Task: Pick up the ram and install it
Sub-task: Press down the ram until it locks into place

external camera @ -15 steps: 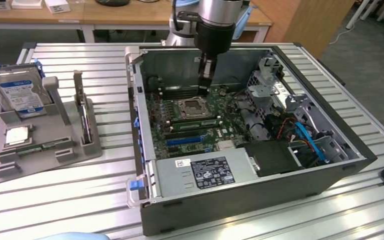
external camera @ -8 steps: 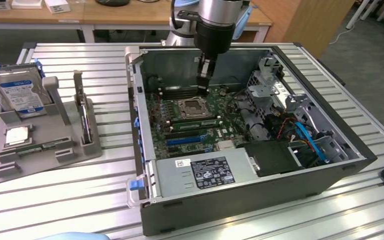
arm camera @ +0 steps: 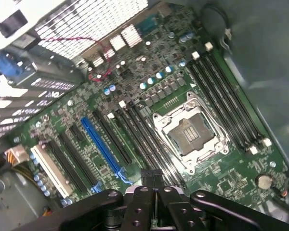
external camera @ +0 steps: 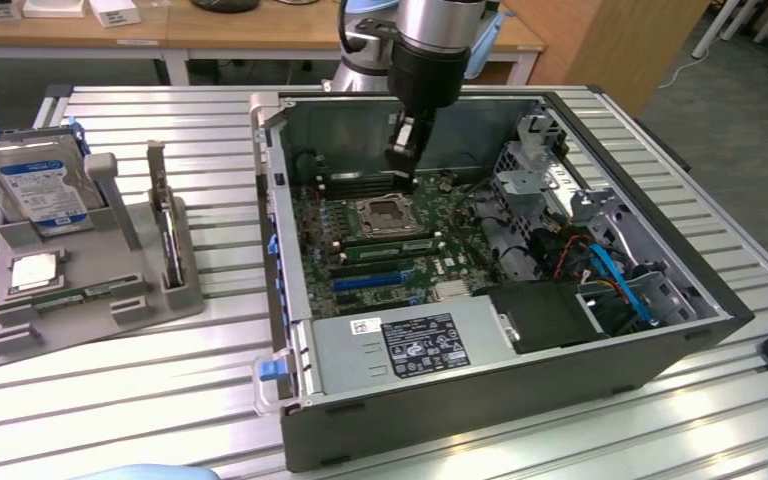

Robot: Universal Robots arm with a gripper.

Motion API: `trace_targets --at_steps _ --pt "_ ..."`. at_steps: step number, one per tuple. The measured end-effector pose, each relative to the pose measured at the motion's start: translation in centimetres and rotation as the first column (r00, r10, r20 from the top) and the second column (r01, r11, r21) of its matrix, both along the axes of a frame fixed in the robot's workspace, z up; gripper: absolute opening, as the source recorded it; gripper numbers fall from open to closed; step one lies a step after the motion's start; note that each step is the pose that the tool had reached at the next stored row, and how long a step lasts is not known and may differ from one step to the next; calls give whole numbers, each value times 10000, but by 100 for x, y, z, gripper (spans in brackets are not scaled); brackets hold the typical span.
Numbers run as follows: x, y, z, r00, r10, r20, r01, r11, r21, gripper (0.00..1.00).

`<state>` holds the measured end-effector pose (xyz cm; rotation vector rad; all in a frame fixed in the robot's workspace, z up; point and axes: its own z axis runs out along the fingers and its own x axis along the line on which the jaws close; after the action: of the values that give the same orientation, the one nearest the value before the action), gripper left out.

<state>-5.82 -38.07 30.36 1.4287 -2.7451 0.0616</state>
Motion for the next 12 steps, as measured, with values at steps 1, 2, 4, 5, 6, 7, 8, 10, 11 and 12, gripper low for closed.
trace_targets --at_steps 1,2,4,5,6,7,8,10,11,12 --pt "0 0 0 9999 -151 0 151 9999 0 10" --pt "0 0 0 9995 -300 0 300 9995 0 10" --pt "0 0 -1 9982 -596 0 596 9982 0 10" --pt "0 0 -1 9972 -752 0 752 9972 -1 10" --pt "0 0 -1 9959 -910 0 910 9959 0 10" --pt "0 0 -2 9944 -1059 0 1059 9944 0 10" --pt "0 0 -2 9927 -1207 0 1207 9927 1 10" --pt "0 0 -3 9886 -1505 0 1505 9886 1 10" --pt "0 0 -3 9862 -1653 0 1653 9862 0 10" --pt "0 0 -4 9836 -1805 1 1805 9836 1 10"
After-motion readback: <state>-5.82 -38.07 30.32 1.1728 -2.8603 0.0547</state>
